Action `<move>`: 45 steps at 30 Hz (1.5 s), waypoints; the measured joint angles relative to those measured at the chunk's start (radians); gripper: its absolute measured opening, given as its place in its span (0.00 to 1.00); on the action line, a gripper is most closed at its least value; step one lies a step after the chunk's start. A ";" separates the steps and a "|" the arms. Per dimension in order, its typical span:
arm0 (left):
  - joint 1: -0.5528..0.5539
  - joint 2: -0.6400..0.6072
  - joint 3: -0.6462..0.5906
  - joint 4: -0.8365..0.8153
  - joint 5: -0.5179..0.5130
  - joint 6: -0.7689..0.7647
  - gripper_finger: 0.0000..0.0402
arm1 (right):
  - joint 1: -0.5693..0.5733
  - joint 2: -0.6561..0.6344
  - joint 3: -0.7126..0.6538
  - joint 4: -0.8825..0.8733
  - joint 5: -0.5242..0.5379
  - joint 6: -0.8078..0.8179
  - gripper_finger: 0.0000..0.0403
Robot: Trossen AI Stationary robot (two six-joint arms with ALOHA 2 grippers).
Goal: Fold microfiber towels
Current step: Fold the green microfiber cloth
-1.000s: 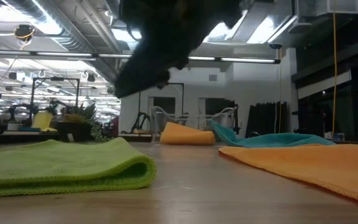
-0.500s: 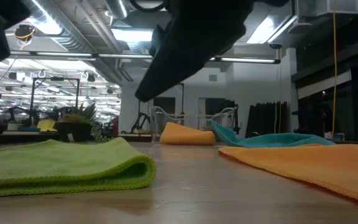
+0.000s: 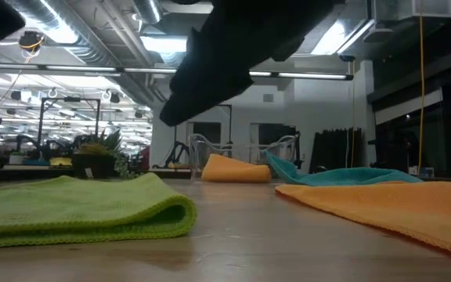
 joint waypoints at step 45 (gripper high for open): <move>0.038 0.174 0.008 0.056 0.051 -0.004 0.41 | 0.006 0.138 0.000 0.105 0.000 -0.106 0.66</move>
